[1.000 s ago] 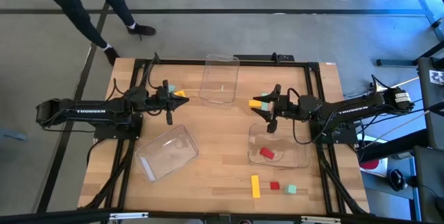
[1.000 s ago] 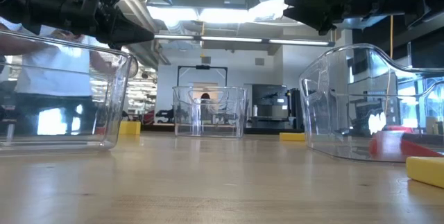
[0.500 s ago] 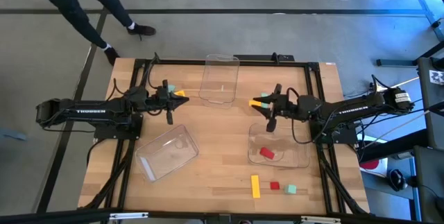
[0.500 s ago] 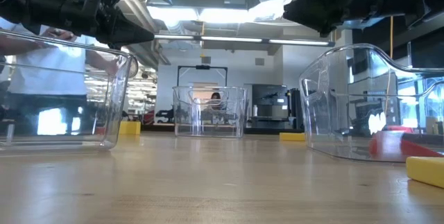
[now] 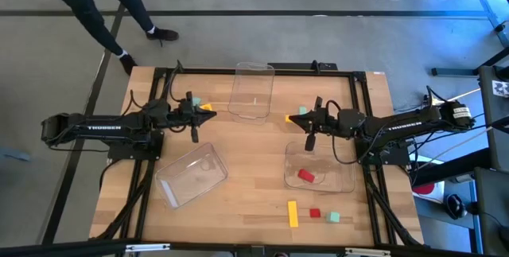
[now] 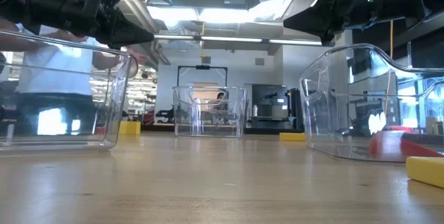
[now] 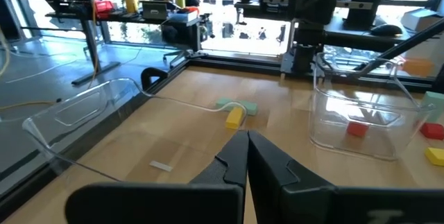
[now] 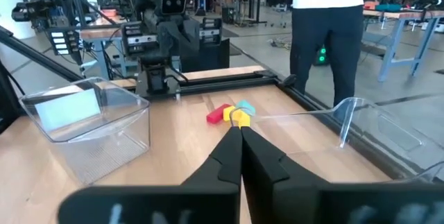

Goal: Sort & place blocks by color
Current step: Put the top red block into the bottom right transparent bin

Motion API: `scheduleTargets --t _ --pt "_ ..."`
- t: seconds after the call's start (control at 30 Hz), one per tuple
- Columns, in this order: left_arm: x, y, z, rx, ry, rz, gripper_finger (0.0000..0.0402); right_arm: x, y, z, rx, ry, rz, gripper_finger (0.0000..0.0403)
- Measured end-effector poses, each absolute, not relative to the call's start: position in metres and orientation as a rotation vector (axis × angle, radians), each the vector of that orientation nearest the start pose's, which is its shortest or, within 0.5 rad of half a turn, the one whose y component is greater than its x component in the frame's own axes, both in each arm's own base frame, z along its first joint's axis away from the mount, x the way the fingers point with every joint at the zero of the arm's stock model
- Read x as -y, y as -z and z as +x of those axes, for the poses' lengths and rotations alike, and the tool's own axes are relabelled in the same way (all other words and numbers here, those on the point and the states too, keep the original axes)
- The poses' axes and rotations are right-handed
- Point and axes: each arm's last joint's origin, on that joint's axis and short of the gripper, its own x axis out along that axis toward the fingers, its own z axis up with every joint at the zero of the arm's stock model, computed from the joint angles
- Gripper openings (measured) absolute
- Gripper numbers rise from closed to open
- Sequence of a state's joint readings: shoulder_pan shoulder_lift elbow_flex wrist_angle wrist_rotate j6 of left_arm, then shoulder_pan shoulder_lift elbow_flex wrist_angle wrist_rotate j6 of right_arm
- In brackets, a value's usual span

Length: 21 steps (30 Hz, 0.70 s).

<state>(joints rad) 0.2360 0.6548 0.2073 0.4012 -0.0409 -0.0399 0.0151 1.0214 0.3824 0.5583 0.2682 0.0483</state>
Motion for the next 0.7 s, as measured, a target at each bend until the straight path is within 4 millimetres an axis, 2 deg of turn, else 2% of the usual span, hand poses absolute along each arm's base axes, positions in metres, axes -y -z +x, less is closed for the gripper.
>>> scheduleTargets --t 0.2,0.33,0.5,0.57,0.7 --pt "-0.039 -0.209 0.15 -0.048 -0.346 -0.015 0.0063 0.005 -0.223 0.21 -0.076 0.255 0.036 0.0003" --pt "-0.041 -0.226 0.153 -0.146 -0.362 0.008 0.0119 0.005 -0.223 0.21 -0.076 0.255 0.035 0.0002" --pt "-0.047 -0.245 0.155 -0.554 -0.422 0.071 0.017 0.005 -0.223 0.21 -0.076 0.255 0.035 0.0004" --pt "-0.048 -0.251 0.154 -0.731 -0.409 0.113 0.0179 0.005 -0.223 0.21 -0.077 0.255 0.035 0.0004" --pt "-0.048 -0.248 0.154 -1.029 -0.284 0.284 0.018 0.005 -0.223 0.21 -0.077 0.256 0.034 0.0005"
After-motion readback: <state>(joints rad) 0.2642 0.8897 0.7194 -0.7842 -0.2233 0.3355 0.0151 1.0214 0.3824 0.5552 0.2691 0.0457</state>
